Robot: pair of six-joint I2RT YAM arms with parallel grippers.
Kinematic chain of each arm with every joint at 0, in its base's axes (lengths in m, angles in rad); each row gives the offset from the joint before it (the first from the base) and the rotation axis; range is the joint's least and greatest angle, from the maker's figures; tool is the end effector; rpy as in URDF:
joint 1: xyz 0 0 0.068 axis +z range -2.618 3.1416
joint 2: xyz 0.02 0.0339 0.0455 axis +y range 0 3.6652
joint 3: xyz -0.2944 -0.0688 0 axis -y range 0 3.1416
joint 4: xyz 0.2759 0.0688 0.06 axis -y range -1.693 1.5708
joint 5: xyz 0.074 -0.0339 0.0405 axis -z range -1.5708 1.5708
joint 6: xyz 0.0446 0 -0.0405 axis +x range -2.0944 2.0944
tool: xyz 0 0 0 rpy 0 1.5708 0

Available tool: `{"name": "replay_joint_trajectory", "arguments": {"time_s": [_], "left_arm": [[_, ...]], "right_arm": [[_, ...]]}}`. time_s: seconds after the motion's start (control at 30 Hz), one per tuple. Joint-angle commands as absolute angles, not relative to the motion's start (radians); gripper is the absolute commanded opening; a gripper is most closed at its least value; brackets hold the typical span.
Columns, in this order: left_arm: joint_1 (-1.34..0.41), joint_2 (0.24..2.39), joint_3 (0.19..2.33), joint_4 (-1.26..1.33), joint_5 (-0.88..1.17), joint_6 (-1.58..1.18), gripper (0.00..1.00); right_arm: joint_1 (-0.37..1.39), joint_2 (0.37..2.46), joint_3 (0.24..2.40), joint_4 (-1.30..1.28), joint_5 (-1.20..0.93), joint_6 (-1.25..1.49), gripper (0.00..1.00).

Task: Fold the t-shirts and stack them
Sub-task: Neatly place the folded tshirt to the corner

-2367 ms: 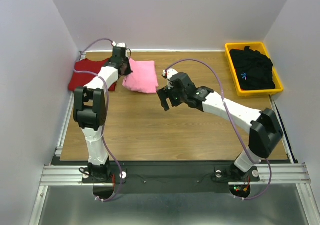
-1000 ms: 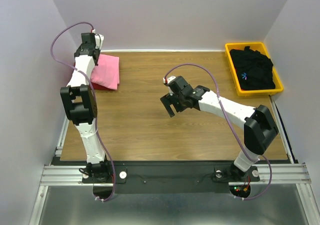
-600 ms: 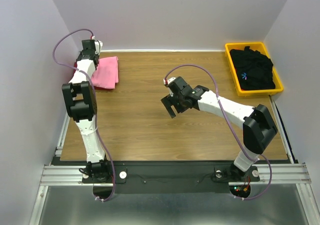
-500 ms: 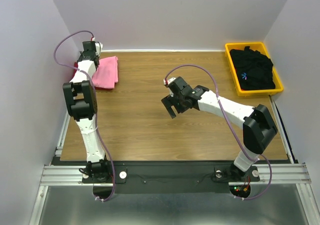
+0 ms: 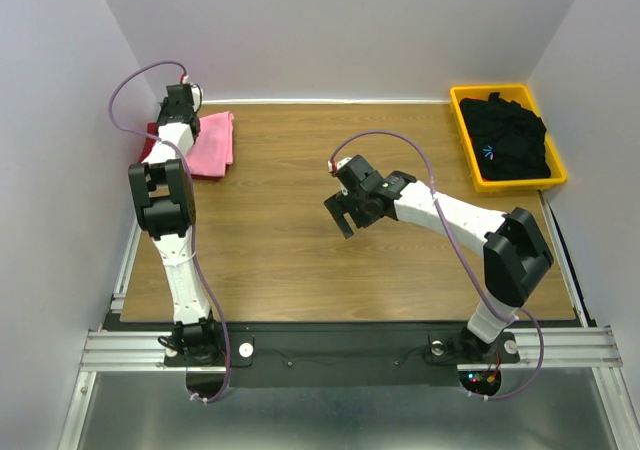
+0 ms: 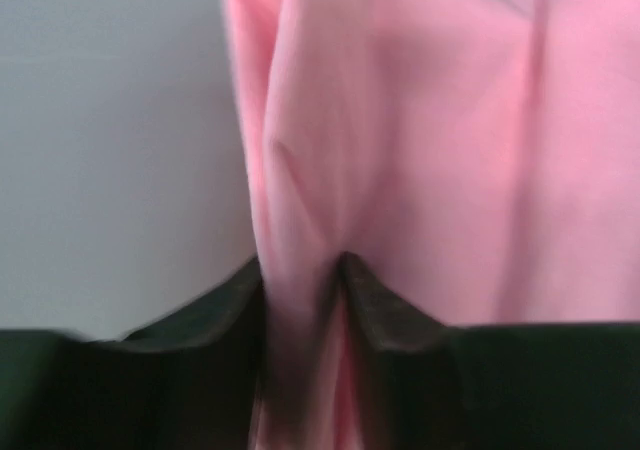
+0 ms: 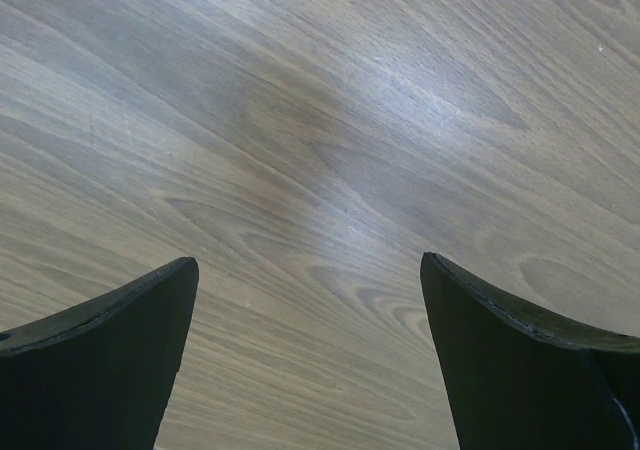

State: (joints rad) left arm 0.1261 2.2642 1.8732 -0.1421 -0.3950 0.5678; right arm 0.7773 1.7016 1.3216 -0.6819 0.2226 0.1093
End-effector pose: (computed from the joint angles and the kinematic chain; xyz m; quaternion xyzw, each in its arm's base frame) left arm 0.5785 0.0906 0.2317 0.0916 0.8521 0.3256 0.3993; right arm 0.2878 0.2694 0.2562 -0.2889 0.9178 0.0102 0.2721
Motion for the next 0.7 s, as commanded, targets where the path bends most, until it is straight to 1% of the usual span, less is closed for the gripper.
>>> {"name": "replay_joint_trajectory", "arguments": {"time_s": [0.0,0.07,0.1,0.3,0.4,0.5,0.53,0.6,0.63,0.67], "left_arm": [[0.138,2.224,1.89,-0.031,-0.506,0.571,0.66],[0.137,2.201,1.89,-0.015,-0.538,0.551,0.7],[0.138,2.186,1.893,-0.009,-0.563,0.542,0.76],[0.124,2.093,1.885,-0.031,-0.571,0.425,0.78],[0.097,1.994,1.813,-0.043,-0.539,0.293,0.79],[0.068,1.861,1.746,-0.055,-0.453,0.129,0.78],[0.063,1.783,1.685,-0.06,-0.372,0.044,0.78],[0.057,1.697,1.613,-0.061,-0.295,-0.042,0.79],[0.057,1.605,1.532,-0.057,-0.213,-0.101,0.79],[0.051,1.561,1.491,-0.057,-0.192,-0.122,0.79]], "right_arm": [[0.775,1.687,1.379,-0.692,0.248,0.138,0.98],[0.775,1.677,1.376,-0.693,0.259,0.153,0.98],[0.775,1.663,1.376,-0.695,0.274,0.161,0.98],[0.775,1.602,1.356,-0.703,0.351,0.239,0.98],[0.769,1.54,1.332,-0.719,0.463,0.309,1.0],[0.747,1.453,1.303,-0.745,0.531,0.403,1.0],[0.726,1.43,1.292,-0.762,0.573,0.428,1.0],[0.697,1.352,1.272,-0.778,0.603,0.483,1.0],[0.658,1.327,1.25,-0.797,0.623,0.498,1.0],[0.64,1.295,1.244,-0.808,0.632,0.514,1.0]]}}
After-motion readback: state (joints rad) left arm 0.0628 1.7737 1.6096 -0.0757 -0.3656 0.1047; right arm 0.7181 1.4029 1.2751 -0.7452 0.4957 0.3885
